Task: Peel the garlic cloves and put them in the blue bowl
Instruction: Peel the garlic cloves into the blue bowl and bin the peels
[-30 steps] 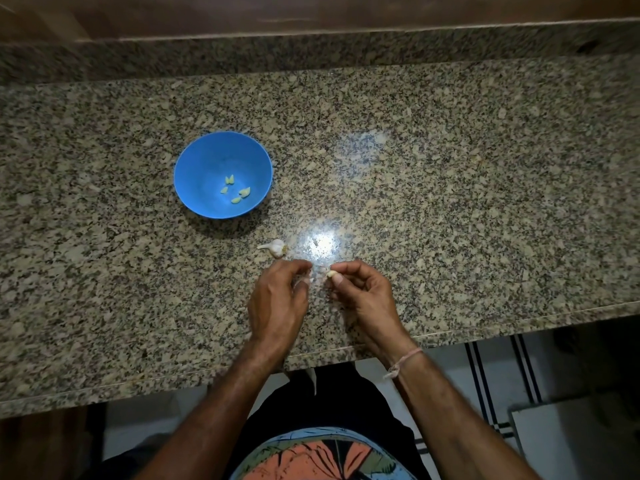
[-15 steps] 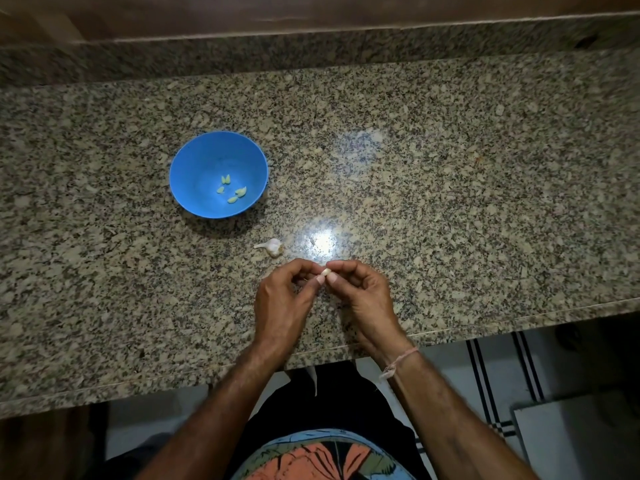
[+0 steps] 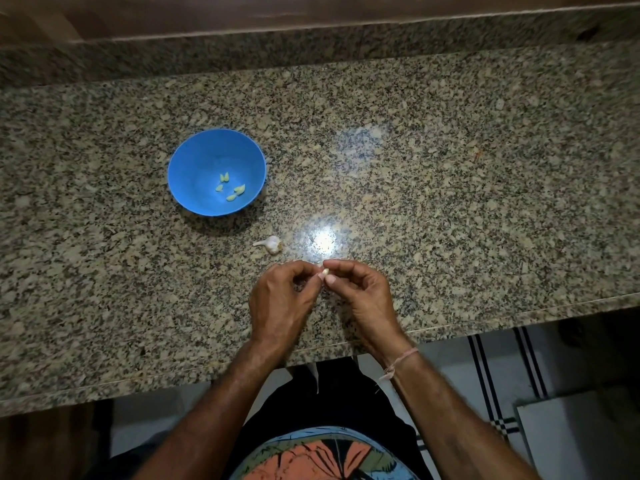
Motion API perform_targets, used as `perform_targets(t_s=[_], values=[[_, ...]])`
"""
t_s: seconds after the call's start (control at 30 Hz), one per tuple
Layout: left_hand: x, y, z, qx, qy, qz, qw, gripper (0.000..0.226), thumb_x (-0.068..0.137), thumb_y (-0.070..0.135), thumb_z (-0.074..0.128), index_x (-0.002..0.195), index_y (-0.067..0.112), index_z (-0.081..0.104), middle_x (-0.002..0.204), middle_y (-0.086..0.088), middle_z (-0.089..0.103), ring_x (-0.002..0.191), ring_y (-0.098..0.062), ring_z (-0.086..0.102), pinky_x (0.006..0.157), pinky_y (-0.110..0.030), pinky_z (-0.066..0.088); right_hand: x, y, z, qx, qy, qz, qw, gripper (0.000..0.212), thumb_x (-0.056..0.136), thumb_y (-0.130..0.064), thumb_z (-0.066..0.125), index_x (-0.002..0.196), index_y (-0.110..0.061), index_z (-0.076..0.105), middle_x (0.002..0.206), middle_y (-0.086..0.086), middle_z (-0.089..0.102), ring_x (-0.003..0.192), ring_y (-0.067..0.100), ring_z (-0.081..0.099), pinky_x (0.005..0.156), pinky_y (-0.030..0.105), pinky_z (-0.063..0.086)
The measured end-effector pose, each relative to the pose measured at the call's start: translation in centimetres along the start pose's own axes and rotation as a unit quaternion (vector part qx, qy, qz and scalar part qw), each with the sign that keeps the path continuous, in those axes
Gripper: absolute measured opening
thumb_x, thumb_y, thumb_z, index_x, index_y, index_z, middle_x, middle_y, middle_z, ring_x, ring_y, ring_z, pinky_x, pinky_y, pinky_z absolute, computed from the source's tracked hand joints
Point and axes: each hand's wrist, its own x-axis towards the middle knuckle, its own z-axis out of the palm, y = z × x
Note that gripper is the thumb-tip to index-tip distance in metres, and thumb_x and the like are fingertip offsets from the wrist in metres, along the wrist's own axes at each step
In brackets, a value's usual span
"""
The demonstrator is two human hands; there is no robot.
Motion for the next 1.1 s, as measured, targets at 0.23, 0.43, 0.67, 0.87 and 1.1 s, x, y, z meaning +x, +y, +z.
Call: perform_targets(t_s=[0.23,0.43,0.67,0.87,1.1], values=[[0.2,0.1,-0.1,-0.032,-0.033,-0.019,0.999,0.015,0.094,0.039,0.072,0.101,0.027,0.079,0.088,0.011,0.075,0.081,-0.001,0.068,0.066,-0.02,0.049,0.1,0.0,-0.1,-0.081,-0.016,-0.055,0.995,0.025,0.091,0.003,0.074,0.116,0.002,0.074,0.116,0.009,0.078,0.116,0.023,0.072,0.1,0.04,0.059],[0.4,-0.5,0.4,-0.059,-0.051,-0.048,0.996,0.014,0.096,0.036,0.071,0.098,0.024,0.077,0.084,0.011,0.073,0.079,-0.003,0.069,0.066,-0.022,0.05,0.1,0.5,-0.3,-0.098,-0.02,-0.054,0.993,0.025,0.094,0.001,0.071,0.119,0.0,0.074,0.122,0.009,0.076,0.121,0.023,0.07,0.102,0.04,0.058],[0.5,-0.9,1.0,-0.107,-0.047,-0.108,0.987,0.011,0.095,0.036,0.073,0.093,0.026,0.076,0.081,0.01,0.074,0.078,-0.006,0.07,0.066,-0.025,0.052,0.4,0.5,-0.2,-0.069,-0.001,-0.019,0.997,0.024,0.094,0.002,0.072,0.118,-0.002,0.074,0.117,0.01,0.077,0.115,0.024,0.072,0.095,0.035,0.06],[0.7,-1.0,1.1,0.032,0.012,-0.042,0.999,0.006,0.093,0.035,0.077,0.096,0.031,0.073,0.083,0.016,0.07,0.075,0.0,0.063,0.061,-0.023,0.042,0.5,-0.3,-0.7,-0.086,0.034,-0.015,0.996,0.023,0.093,0.0,0.073,0.116,-0.006,0.074,0.114,0.006,0.078,0.109,0.021,0.074,0.088,0.032,0.062],[0.4,-1.5,1.1,0.047,0.053,0.002,0.997,0.01,0.095,0.024,0.073,0.101,0.032,0.076,0.094,0.008,0.07,0.087,-0.012,0.062,0.069,-0.03,0.045,0.4,-1.2,-0.6,-0.112,0.058,0.0,0.992,0.012,0.088,-0.006,0.08,0.097,-0.004,0.071,0.098,0.008,0.078,0.095,0.021,0.076,0.084,0.03,0.062]])
